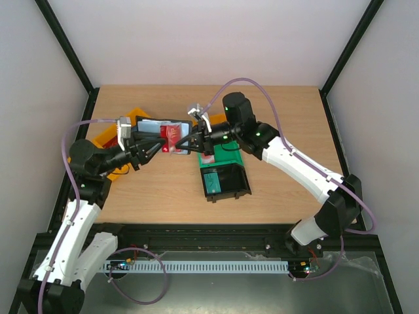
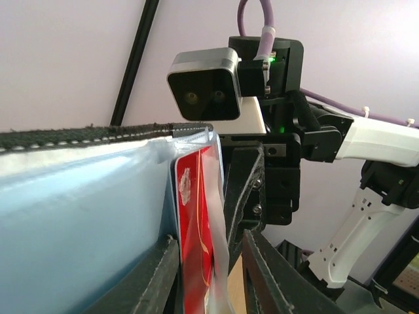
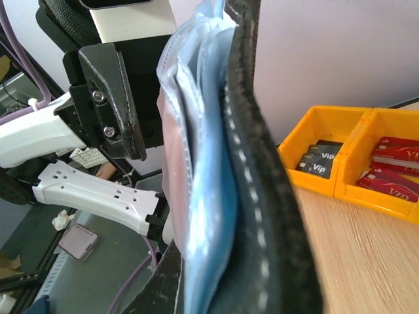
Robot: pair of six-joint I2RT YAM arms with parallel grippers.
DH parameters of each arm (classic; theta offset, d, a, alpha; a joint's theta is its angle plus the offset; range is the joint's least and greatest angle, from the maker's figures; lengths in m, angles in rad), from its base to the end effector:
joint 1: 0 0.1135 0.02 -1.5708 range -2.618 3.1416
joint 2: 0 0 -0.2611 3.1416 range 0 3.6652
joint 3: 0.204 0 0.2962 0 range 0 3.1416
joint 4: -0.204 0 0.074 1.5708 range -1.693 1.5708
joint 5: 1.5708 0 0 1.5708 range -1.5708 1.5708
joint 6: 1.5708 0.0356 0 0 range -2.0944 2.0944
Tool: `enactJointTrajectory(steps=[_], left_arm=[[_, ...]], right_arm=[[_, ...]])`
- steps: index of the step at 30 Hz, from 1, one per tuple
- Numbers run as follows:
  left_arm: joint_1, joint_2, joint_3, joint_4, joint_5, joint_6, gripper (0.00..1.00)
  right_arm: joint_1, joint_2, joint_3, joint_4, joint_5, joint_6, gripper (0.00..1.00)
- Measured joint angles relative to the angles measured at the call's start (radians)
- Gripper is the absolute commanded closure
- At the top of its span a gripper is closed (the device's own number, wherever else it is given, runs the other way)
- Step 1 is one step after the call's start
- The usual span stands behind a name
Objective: Take the credit cards out of the card holder
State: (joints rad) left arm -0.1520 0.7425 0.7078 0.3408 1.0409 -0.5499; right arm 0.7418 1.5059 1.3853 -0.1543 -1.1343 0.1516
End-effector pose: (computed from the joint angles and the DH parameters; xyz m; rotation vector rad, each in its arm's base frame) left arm 0.2003 -0.0618 0.3677 0.6891 1.3739 -1.2196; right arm 0.2613 0.2832 0.3746 -1.3603 1.4768 1.6303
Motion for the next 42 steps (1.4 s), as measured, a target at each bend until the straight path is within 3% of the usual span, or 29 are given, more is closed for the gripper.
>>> enactJointTrajectory(steps=[2,3,7,11,15,18,22,42], left_arm=[[-0.001,0.006,0.0,0.024,-0.011,-0.025,0.95],[0.0,0.009,0.0,0.03,-0.02,-0.041,0.97],[0.002,0.02,-0.002,0.055,-0.051,-0.064,0.98],[0.003,0.01,0.001,0.027,-0.05,-0.041,0.98],[0.019,-0.011,0.011,-0.046,-0.027,0.012,0.98],[0.038,-0.019,0.011,-0.076,-0.018,0.028,0.98],[0.046,-0.023,0.011,-0.087,-0.007,0.038,0.98],[0.061,0.002,0.045,-0.205,0.077,0.143,0.98]], right_arm=[[0.0,0.006,0.006,0.001,0.0,0.001,0.98],[0.001,0.012,0.013,0.001,0.0,0.001,0.98],[-0.001,0.024,0.032,0.001,0.0,0.001,0.98],[-0.003,0.02,0.03,-0.001,-0.005,-0.001,0.84],[-0.016,0.015,-0.001,0.001,0.001,0.005,0.8],[-0.018,0.01,-0.013,-0.006,0.003,0.002,0.84],[-0.023,-0.002,-0.022,-0.022,0.003,-0.006,0.98],[-0.029,-0.033,-0.033,-0.103,-0.018,-0.066,0.98]])
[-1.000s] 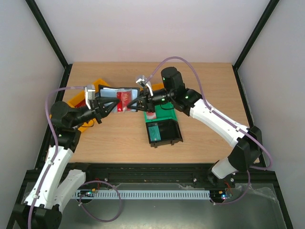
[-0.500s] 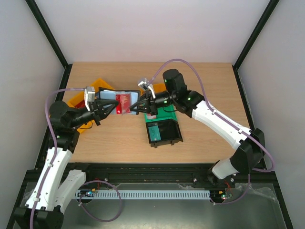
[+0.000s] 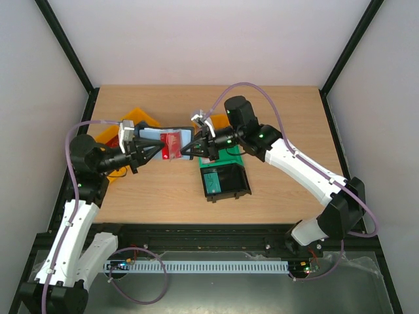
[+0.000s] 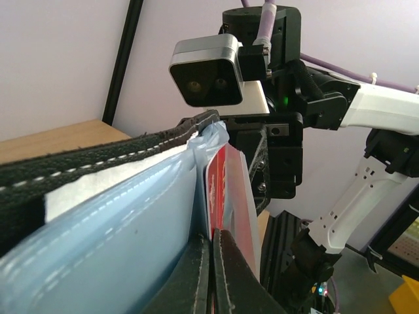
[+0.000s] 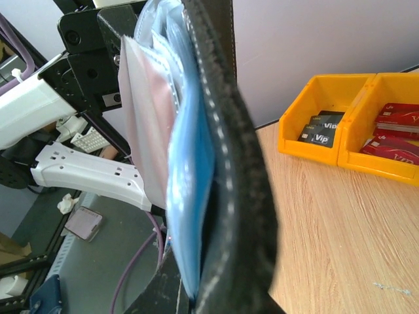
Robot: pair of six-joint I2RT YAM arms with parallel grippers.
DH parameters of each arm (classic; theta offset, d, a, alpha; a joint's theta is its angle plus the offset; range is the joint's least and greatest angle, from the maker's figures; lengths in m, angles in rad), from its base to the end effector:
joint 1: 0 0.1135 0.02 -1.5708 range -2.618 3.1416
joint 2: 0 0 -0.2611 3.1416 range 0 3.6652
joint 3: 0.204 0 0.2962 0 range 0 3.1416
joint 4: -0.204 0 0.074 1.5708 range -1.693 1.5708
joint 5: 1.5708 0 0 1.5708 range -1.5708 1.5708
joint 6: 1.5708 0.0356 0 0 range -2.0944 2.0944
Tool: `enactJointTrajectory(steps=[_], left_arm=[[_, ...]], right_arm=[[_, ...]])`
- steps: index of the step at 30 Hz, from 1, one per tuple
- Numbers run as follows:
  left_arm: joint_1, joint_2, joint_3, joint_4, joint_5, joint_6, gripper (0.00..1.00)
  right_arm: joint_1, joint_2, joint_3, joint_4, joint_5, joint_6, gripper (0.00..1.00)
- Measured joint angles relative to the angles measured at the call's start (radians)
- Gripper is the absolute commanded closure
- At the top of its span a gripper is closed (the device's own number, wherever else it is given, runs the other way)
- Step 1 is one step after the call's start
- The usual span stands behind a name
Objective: Take the credit cards out of the card holder
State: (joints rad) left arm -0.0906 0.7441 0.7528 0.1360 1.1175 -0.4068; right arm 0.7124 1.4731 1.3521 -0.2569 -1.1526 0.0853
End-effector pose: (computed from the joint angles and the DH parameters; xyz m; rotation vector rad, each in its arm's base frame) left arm 0.2023 -0.0505 0.3658 0.7349 1.4544 -1.1761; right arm 0.2602 0.2677 0.3653 -1.3690 1.5326 1.6217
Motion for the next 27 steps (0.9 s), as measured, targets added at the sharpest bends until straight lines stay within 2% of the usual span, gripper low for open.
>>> enactJointTrajectory(steps=[6,11,12,14,17,20,24,27], left_arm=[[0.001,0.001,0.001,-0.014,0.009,0.019,0.98],[-0.023,0.0,-0.02,0.041,-0.01,-0.025,0.92],[-0.025,0.0,-0.026,0.054,-0.014,-0.035,0.9],[-0.029,0.0,-0.035,0.068,-0.027,-0.05,0.78],[-0.04,0.001,-0.043,0.083,-0.043,-0.066,0.73],[-0.049,0.001,-0.047,0.087,-0.053,-0.066,0.77],[-0.05,0.0,-0.045,0.072,-0.07,-0.041,0.92],[-0.05,0.001,-0.023,-0.005,-0.096,0.031,0.93]], right_arm=[[-0.008,0.0,-0.003,-0.01,0.0,-0.002,0.98],[-0.012,0.0,-0.009,0.001,0.0,0.037,0.98],[-0.013,0.0,-0.009,0.002,0.0,0.042,0.98],[-0.013,0.0,-0.009,0.009,0.001,0.054,0.98],[-0.013,0.0,-0.009,0.031,0.001,0.07,0.98],[-0.013,0.0,-0.009,0.034,0.001,0.077,0.98],[-0.013,0.0,-0.009,0.036,0.001,0.077,0.98],[-0.013,0.0,-0.009,0.036,0.003,0.073,0.98]])
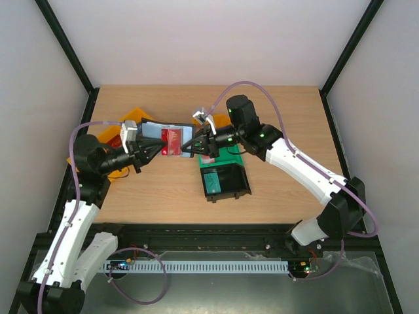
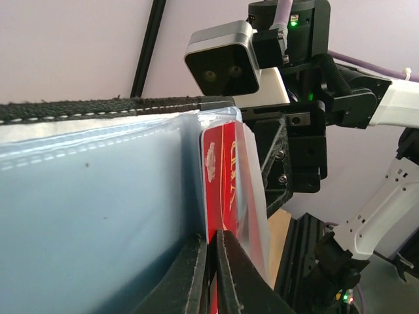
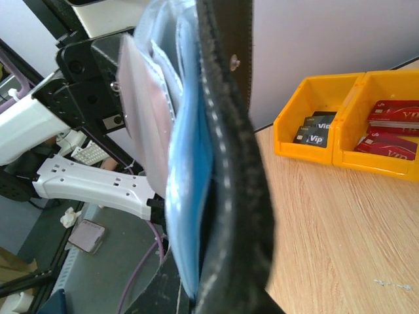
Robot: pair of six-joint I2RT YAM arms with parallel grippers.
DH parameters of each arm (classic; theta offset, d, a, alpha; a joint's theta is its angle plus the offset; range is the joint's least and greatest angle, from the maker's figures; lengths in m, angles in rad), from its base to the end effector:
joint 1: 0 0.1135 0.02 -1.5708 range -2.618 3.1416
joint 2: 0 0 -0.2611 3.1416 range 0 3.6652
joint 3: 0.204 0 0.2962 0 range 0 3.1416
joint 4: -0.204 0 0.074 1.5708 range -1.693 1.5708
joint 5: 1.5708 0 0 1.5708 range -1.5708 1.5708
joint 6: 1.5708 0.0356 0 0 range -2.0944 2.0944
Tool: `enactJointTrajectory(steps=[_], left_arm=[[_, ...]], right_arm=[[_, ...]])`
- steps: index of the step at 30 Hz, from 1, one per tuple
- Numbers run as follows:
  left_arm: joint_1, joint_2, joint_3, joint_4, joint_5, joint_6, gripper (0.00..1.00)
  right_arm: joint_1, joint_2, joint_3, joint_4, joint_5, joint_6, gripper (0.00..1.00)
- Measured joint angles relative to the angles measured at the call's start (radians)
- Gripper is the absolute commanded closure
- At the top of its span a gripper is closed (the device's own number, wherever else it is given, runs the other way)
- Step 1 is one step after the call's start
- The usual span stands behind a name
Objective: Take the credit cards out of the card holder
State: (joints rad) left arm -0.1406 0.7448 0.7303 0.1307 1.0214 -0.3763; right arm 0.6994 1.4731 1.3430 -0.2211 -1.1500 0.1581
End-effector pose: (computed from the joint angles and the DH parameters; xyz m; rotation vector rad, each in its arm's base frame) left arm 0.2046 -0.0596 0.3570 0.6977 1.4669 -1.1394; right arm 0.2646 0.2650 0.3648 -1.3167 1.5767 1.6465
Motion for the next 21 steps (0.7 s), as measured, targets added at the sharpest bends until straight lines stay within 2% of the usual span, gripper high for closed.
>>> enactJointTrajectory(steps=[6,10,14,21], left_arm=[[0.017,-0.018,0.049,-0.127,-0.02,0.108,0.93],[0.026,-0.02,0.05,-0.144,-0.018,0.119,0.91],[0.029,-0.019,0.05,-0.15,-0.01,0.122,0.98],[0.035,-0.023,0.051,-0.152,0.005,0.12,0.98]], right_arm=[[0.0,0.0,0.0,-0.008,0.006,-0.026,0.98],[-0.005,0.0,0.0,-0.024,0.008,-0.038,0.98],[-0.006,0.0,0.0,-0.031,0.008,-0.042,0.98],[-0.015,0.0,0.0,-0.037,0.009,-0.047,0.98]])
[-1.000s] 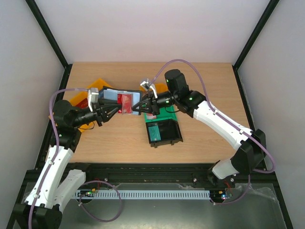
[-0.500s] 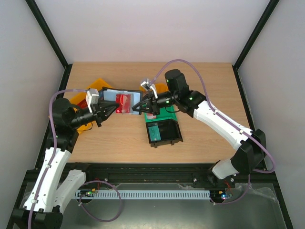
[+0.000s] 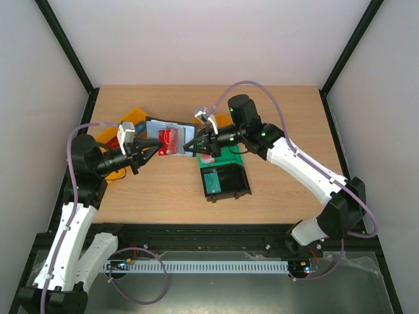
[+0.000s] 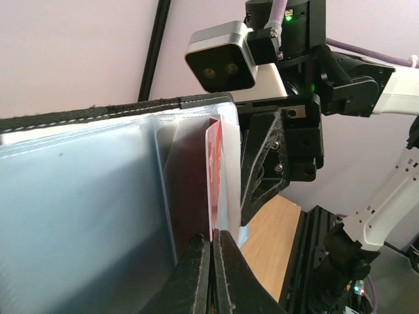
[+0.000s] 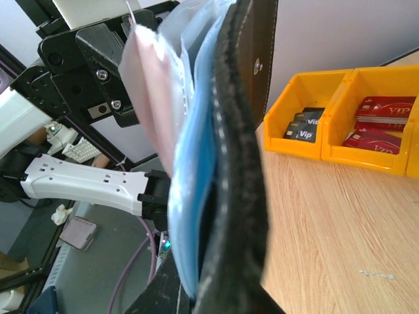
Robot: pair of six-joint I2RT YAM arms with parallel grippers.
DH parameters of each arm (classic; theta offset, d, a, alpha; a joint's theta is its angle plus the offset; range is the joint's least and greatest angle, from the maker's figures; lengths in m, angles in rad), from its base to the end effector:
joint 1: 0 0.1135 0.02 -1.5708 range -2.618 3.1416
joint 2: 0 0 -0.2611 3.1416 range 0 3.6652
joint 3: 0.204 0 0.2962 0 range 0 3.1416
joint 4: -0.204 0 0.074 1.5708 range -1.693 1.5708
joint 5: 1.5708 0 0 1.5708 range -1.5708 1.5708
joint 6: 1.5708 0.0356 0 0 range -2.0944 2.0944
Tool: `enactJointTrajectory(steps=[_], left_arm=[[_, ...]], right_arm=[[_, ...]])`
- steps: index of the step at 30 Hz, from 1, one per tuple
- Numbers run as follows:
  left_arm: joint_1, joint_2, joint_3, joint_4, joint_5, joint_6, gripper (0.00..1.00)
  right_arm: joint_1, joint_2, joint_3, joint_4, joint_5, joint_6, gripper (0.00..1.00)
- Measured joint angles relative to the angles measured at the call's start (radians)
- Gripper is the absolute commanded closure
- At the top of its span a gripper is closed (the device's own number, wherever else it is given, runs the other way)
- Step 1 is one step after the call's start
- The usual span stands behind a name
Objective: Take the credit cards out of the card holder
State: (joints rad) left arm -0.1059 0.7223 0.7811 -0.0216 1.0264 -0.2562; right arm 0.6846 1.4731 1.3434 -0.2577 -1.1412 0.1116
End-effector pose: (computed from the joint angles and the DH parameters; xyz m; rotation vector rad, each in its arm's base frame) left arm 0.1981 -0.0517 0.3665 0.7254 1.4859 -1.0580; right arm 0.2678 0.2604 0.3618 -1.3182 1.5852 1.6132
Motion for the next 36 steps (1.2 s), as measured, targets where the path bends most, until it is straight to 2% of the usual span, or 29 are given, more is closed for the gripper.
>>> enactJointTrajectory(steps=[15,24,30,33,36], left_arm=[[0.051,-0.002,0.005,0.01,-0.008,-0.046,0.98],[0.062,0.003,-0.009,0.068,-0.086,-0.166,0.98],[0.097,0.041,-0.016,0.052,-0.132,-0.207,0.98],[0.117,0.07,-0.015,0.02,-0.136,-0.187,0.98],[0.158,0.153,0.068,-0.142,-0.132,-0.037,0.98]], right_arm=[[-0.098,-0.062,-0.026,0.01,0.0,0.002,0.98],[-0.264,-0.138,-0.108,0.066,0.138,0.076,0.98],[-0.277,-0.153,-0.115,0.084,0.173,0.095,0.98],[-0.277,-0.153,-0.115,0.084,0.176,0.094,0.98],[-0.277,-0.153,-0.113,0.077,0.176,0.08,0.98]])
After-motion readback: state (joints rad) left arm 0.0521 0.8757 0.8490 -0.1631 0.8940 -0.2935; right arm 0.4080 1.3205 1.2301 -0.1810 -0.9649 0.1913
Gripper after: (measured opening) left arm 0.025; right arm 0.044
